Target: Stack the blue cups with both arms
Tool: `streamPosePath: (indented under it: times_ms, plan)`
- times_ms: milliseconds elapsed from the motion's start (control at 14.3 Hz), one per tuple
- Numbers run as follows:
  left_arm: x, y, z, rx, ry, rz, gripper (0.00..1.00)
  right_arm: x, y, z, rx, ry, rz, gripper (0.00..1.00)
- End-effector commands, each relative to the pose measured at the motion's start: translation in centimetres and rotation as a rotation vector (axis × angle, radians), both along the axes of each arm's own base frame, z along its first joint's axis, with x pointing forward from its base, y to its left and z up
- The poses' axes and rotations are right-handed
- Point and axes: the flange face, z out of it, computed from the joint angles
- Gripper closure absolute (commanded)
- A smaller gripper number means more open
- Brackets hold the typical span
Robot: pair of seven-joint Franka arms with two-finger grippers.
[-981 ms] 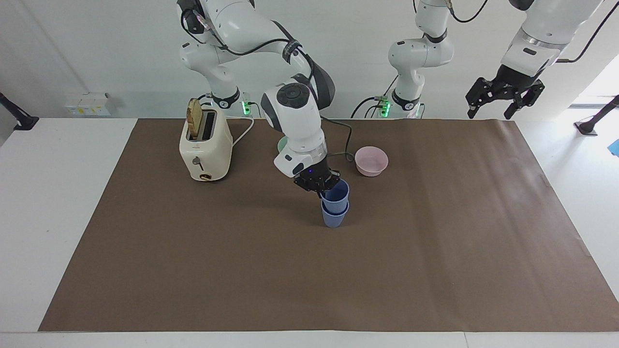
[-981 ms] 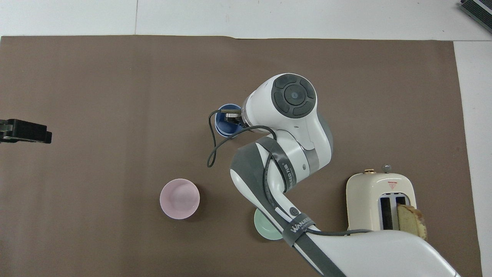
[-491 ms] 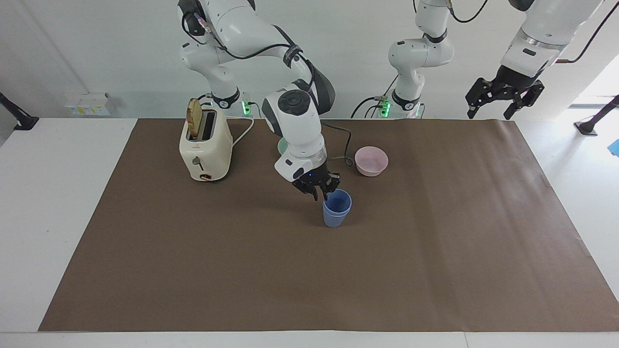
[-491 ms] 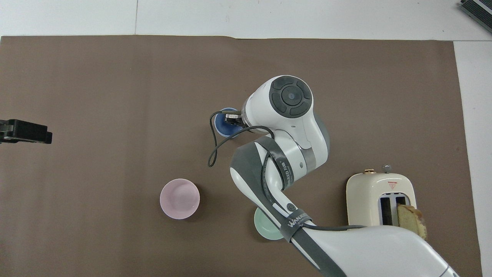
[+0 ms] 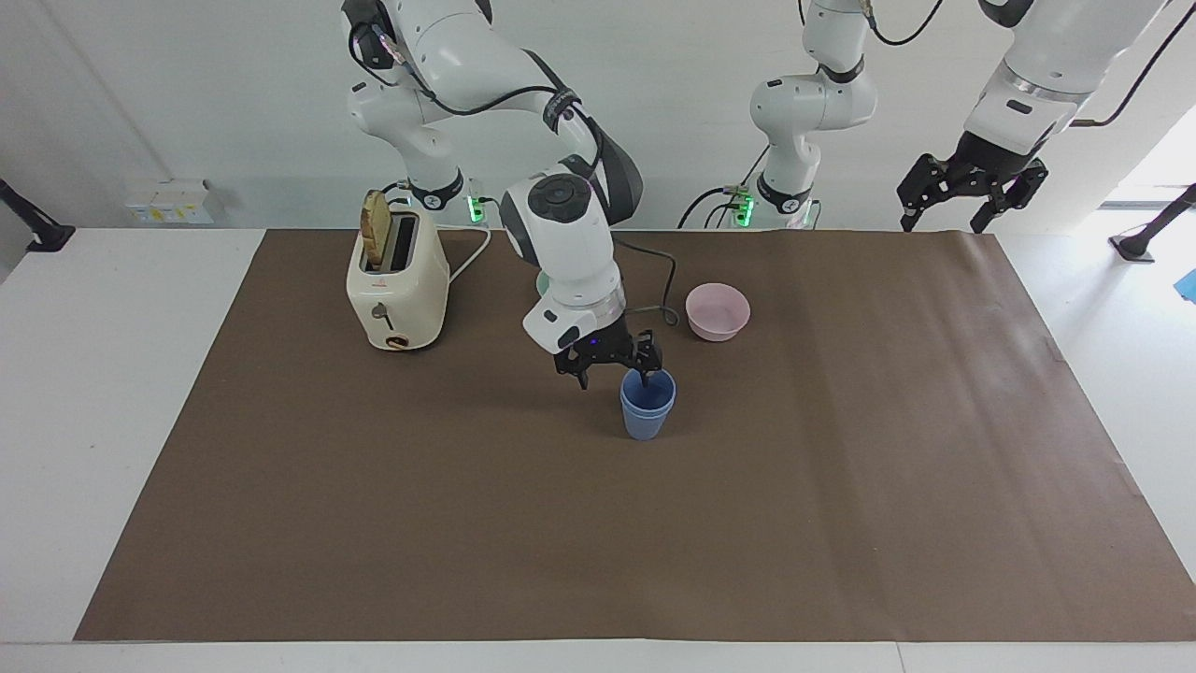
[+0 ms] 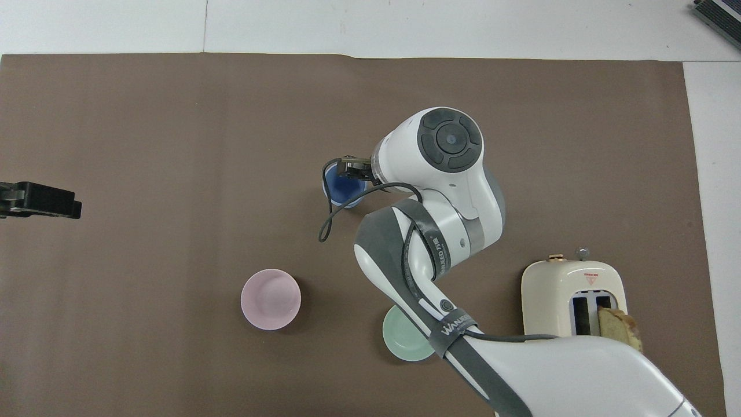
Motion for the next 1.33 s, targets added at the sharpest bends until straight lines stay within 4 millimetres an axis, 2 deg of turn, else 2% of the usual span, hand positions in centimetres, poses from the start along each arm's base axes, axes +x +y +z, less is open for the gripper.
streamPosePath:
  times_ms: [0,280,350,491,771,841,1051,1262]
  plan:
    - [-0.7,0.5,0.5,-0.004,-0.003,0.01,0.0,1.5,-3.3,3.1,0.013,-0.026,-0.057,0.0]
    - [-0.9,0.4,0.4,-0.003,0.002,0.013,0.0,3.4,-10.5,9.6,0.003,-0.038,-0.128,0.0]
    - [-0.9,0.3,0.3,-0.003,0.005,0.008,0.0,3.6,-11.9,10.6,-0.003,-0.032,-0.123,0.0]
    - [-0.9,0.3,0.3,-0.003,0.003,0.007,0.0,3.8,-15.7,13.8,-0.009,-0.036,-0.122,0.0]
    - [-0.9,0.3,0.2,-0.003,0.005,0.007,0.0,3.5,-22.0,16.7,-0.055,0.004,-0.034,0.0]
    - [-0.9,0.3,0.2,-0.003,0.006,0.007,0.0,2.7,-22.9,18.3,-0.068,-0.01,-0.005,0.0]
    - [-0.9,0.4,0.2,-0.003,0.006,0.007,0.0,0.5,-26.3,21.4,-0.196,-0.018,0.078,0.0]
    - [-0.9,0.4,0.1,-0.003,0.006,0.005,0.0,-1.6,-26.9,23.3,-0.207,0.007,0.089,0.0]
